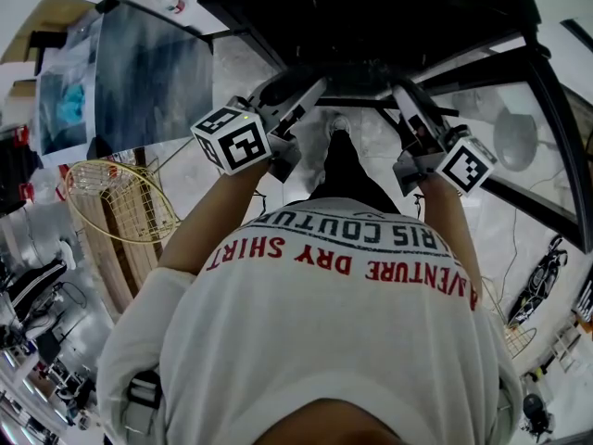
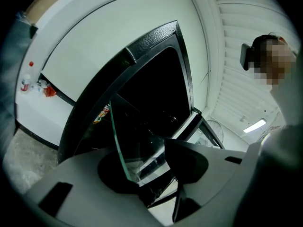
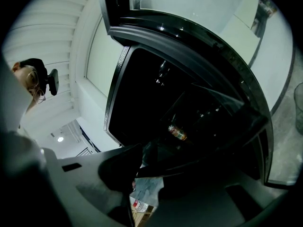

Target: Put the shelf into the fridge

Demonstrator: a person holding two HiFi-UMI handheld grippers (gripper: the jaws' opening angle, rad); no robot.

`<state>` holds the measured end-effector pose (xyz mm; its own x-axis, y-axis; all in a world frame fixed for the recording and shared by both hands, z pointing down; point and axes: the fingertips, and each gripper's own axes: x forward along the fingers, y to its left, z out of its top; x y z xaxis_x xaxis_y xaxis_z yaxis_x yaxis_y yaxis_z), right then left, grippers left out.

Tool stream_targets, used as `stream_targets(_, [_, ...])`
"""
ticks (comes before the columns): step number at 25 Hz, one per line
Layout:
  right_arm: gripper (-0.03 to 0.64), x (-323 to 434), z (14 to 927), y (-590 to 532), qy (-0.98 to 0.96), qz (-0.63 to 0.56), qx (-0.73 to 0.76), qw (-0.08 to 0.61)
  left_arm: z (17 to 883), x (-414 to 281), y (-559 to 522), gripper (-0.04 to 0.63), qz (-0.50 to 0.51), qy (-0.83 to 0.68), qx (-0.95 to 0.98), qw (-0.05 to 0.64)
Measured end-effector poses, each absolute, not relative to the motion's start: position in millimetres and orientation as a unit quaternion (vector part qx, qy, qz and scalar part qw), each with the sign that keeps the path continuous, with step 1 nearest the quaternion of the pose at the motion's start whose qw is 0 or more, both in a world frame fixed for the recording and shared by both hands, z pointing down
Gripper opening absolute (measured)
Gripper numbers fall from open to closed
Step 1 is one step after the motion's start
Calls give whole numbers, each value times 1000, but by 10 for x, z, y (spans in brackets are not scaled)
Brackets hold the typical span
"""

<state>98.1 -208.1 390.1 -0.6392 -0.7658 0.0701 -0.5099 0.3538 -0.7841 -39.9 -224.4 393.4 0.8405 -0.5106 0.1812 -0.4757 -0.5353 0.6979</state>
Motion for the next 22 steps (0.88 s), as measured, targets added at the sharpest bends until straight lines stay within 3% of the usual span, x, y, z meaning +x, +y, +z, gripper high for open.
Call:
stream_targets(8, [109,997,3933,-2061,793,-427,-401,165,3963,-400,-2120,235,-29,-270,879,392])
stream_targets(22, [107,973,3886,-2083,809,-409,-391,160,4010,-430,-2107,273,-56,-267,871,409])
